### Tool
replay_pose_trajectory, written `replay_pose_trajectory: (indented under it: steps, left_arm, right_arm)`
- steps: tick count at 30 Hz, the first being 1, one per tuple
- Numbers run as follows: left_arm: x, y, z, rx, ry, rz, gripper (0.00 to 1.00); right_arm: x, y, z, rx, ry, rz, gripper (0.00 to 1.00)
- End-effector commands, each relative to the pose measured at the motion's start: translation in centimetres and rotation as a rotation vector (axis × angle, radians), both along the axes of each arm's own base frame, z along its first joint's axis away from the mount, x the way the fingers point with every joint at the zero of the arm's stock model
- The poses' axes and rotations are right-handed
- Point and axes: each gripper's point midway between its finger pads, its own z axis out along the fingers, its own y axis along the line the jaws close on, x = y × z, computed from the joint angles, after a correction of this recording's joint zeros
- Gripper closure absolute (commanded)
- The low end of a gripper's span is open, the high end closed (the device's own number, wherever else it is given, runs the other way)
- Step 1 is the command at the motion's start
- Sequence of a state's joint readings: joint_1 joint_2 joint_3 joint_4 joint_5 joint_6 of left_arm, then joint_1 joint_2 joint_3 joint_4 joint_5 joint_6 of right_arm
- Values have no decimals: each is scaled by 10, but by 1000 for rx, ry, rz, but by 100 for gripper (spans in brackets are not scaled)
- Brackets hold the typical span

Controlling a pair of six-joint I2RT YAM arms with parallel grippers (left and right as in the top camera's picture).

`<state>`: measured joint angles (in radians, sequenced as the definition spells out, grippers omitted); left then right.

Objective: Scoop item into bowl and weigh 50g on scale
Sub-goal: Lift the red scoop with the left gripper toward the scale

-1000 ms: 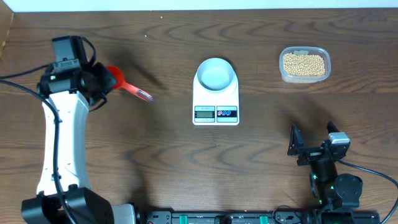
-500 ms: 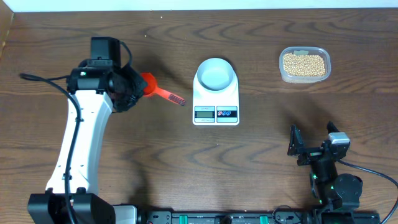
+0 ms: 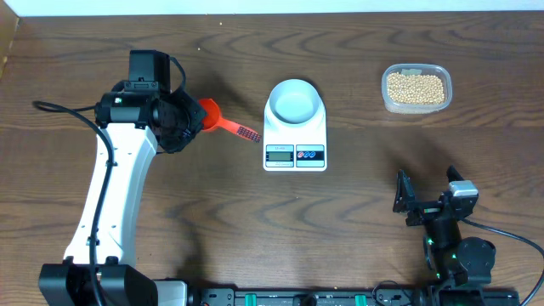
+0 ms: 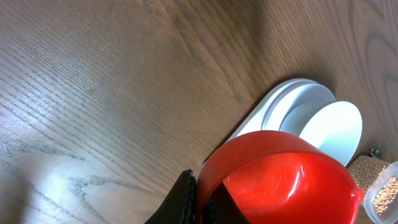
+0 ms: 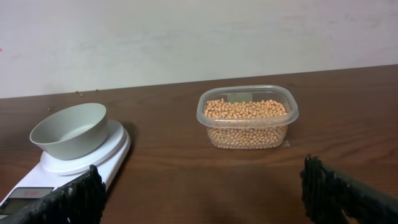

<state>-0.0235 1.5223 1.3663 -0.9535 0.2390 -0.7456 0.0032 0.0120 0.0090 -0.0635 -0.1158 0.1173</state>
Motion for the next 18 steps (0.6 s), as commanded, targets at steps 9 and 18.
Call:
replay_pose_trajectory:
  steps: [9,18]
  left_arm:
    - [9,-5,5,-27,-46,3,93]
    - [11,-8,7,-46,-56,-5,93]
  right_arm:
    - [1,9,40,159,-103,49,1]
    - [18,29,78,122,-13,163,1]
